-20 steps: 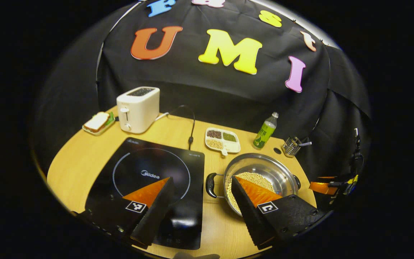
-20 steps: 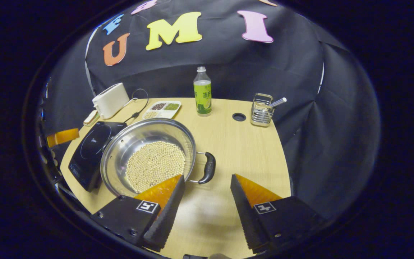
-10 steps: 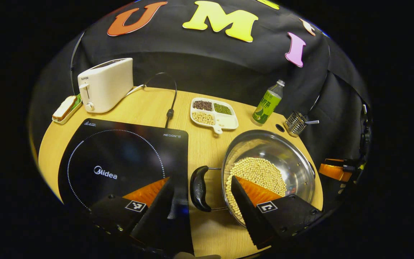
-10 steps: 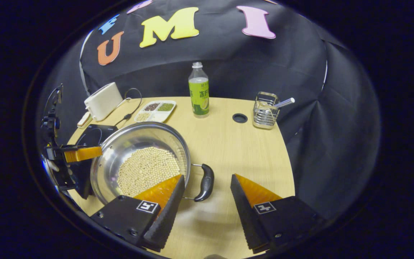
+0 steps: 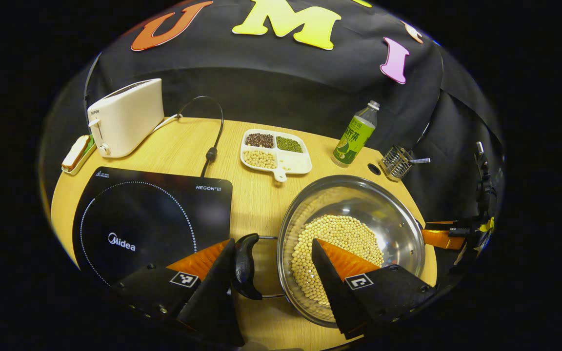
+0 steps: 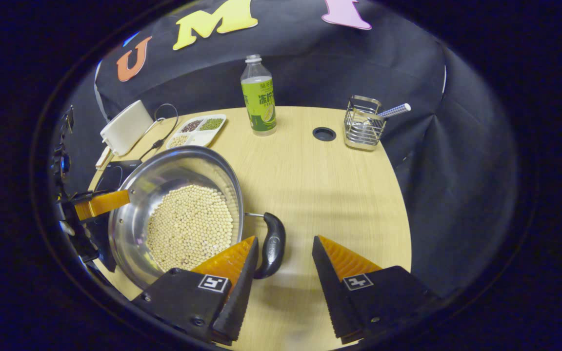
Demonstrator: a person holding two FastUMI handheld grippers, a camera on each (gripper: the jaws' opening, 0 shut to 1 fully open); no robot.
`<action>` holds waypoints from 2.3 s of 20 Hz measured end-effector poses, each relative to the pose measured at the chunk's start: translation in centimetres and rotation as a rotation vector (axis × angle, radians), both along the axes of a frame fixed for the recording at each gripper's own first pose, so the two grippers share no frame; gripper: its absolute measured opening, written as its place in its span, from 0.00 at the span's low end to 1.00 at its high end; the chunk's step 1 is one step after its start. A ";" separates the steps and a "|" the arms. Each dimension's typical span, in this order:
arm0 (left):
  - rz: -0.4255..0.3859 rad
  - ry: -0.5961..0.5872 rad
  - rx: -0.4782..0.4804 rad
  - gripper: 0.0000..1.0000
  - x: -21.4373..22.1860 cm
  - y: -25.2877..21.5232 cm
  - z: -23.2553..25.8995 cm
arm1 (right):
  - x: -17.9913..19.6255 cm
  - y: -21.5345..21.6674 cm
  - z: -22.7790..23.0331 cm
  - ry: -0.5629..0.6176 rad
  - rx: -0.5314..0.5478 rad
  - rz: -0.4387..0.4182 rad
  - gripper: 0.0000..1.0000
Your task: First push the handle of the pot to place it horizontally, then grasp the pot with both hands and set it on the induction cooktop.
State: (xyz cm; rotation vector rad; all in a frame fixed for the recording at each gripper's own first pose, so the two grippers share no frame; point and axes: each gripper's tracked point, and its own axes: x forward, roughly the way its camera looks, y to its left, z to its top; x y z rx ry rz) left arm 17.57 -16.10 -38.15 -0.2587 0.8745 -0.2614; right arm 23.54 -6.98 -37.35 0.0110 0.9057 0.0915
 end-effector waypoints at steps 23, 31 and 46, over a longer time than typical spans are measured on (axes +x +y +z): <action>0.029 0.037 0.097 0.75 0.4 0.8 -0.7 | 1.2 2.3 0.8 0.003 0.072 0.017 0.87; 0.007 0.054 0.163 0.64 0.1 1.1 -1.1 | 1.1 2.1 -1.2 0.103 -0.010 -0.021 0.63; -0.005 0.002 0.180 0.73 0.7 1.0 -1.0 | 0.7 1.7 -1.1 0.027 -0.004 -0.019 0.55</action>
